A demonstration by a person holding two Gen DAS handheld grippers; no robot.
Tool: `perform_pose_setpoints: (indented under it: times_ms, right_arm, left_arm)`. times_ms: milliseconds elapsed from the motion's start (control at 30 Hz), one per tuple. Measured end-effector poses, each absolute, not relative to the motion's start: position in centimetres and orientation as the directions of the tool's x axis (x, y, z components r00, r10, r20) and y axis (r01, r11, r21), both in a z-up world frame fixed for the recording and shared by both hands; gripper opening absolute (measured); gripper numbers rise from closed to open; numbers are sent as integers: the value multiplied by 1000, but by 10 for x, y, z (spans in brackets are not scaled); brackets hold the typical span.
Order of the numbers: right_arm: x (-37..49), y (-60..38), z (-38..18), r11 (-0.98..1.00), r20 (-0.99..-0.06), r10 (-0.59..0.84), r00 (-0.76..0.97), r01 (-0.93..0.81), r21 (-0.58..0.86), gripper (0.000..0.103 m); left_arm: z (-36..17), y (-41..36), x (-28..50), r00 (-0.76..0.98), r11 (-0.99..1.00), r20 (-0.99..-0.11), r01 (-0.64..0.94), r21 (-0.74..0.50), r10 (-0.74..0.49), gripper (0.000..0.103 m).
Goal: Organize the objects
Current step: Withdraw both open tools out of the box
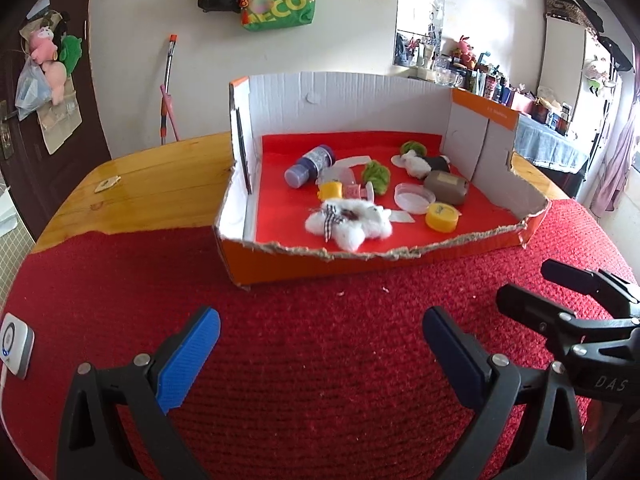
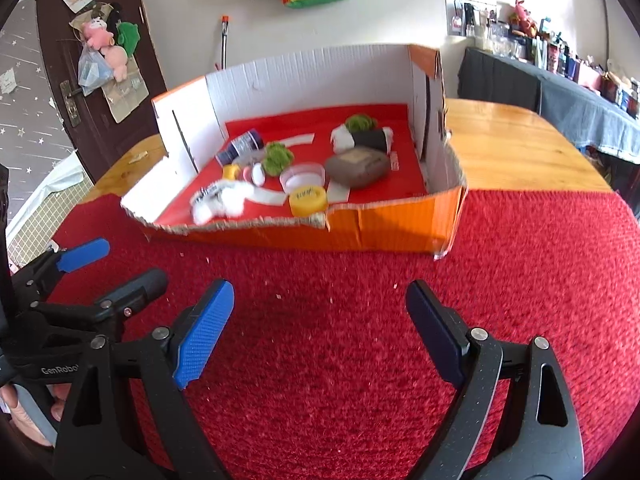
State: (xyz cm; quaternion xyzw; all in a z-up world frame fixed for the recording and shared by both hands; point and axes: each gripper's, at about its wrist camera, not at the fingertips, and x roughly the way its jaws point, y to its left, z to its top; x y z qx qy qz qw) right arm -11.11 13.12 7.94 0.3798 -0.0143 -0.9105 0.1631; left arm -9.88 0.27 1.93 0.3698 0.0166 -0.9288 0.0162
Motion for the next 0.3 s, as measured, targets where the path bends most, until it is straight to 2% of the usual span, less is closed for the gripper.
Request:
perform_pose_setpoints:
  times_ms: [300]
  right_arm:
    - [-110, 133, 68, -952, -699, -290, -654, 269, 143, 89]
  left_arm:
    - [7, -2, -105, -683, -997, -730, 63, -43, -12, 103]
